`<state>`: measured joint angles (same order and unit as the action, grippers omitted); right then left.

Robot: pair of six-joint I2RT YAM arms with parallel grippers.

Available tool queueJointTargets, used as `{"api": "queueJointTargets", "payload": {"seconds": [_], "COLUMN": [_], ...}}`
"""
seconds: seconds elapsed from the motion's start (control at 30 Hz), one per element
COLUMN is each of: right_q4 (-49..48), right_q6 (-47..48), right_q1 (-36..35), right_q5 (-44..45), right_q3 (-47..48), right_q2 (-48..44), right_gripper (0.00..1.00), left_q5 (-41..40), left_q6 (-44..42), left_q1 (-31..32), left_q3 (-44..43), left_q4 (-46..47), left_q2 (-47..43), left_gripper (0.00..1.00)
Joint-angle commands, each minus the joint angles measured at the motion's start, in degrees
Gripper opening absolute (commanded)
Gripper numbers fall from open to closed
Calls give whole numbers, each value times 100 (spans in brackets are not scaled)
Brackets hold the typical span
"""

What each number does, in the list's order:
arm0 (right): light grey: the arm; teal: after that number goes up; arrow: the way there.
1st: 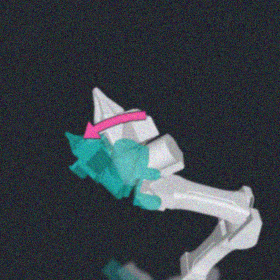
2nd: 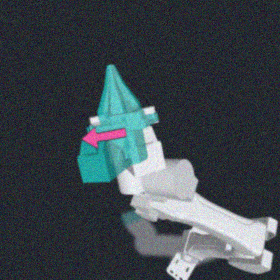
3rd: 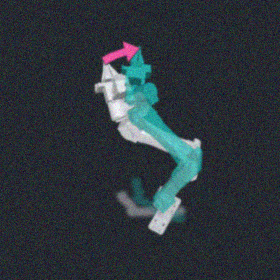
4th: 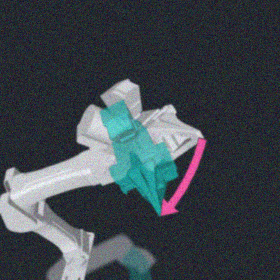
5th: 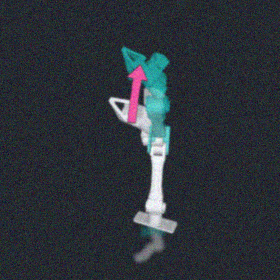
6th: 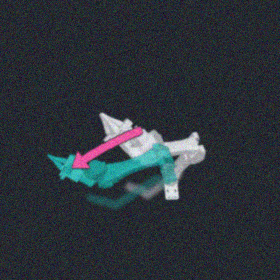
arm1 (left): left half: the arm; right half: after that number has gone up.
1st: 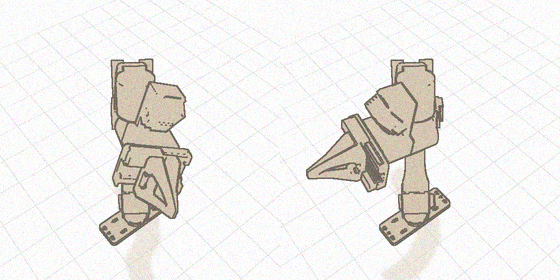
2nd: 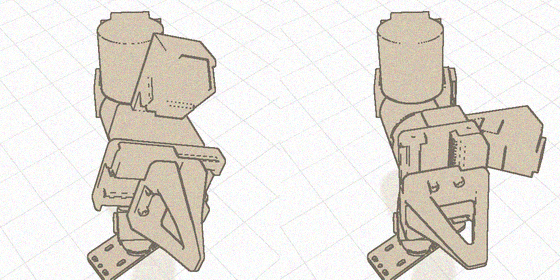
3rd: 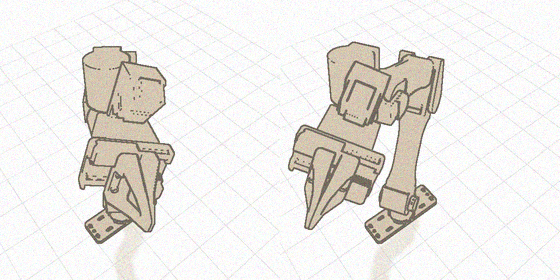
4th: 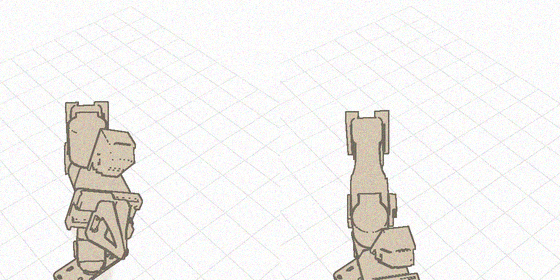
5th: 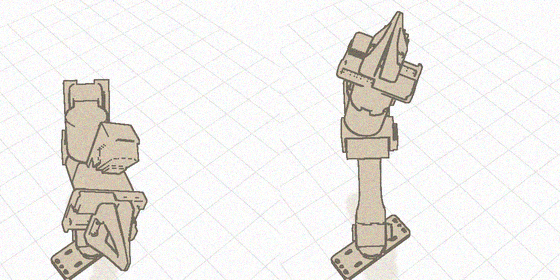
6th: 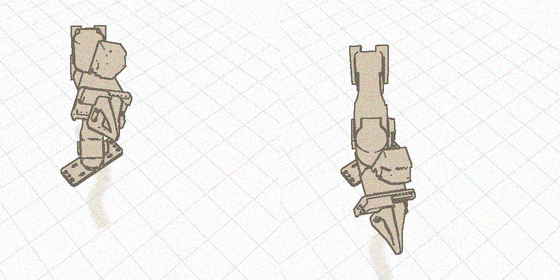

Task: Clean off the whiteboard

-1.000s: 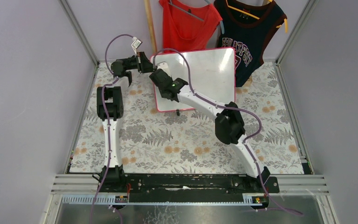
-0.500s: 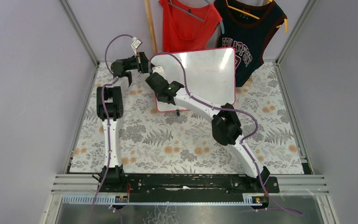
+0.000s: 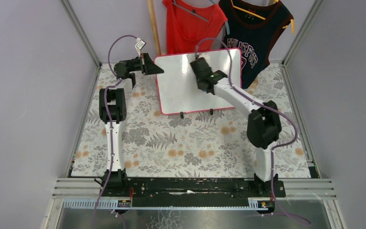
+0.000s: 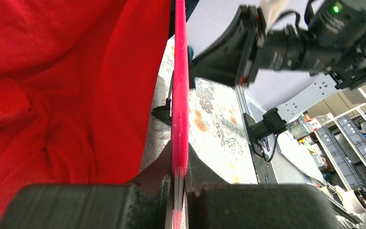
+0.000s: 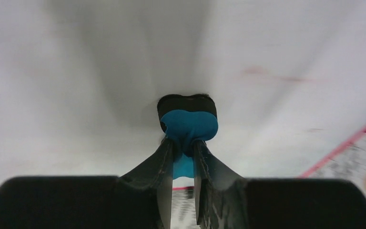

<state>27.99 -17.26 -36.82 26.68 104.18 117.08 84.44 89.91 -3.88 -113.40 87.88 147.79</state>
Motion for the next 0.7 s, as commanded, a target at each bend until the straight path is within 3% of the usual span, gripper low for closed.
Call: {"api": "queueJointTargets", "payload": {"seconds": [0.0,0.33,0.67], "right_q4": [-191,-128,838], "right_q6": [403,406,167], "right_q1": [371,977,1048], "right_q5": [700,275,-670], "right_q3": [-542,-1747,-2698], "right_q2": [-794,-2105,-3215], "right_gripper": [0,0,0], "left_q5": [929,955,950], "left_q6": [474,466,466], "left_q1": [118,124,118], "left_q3": [-74,-97,-93], "left_q4": [397,397,397], "left_q2": [-137,-72,5], "left_gripper": [0,0,0]}}
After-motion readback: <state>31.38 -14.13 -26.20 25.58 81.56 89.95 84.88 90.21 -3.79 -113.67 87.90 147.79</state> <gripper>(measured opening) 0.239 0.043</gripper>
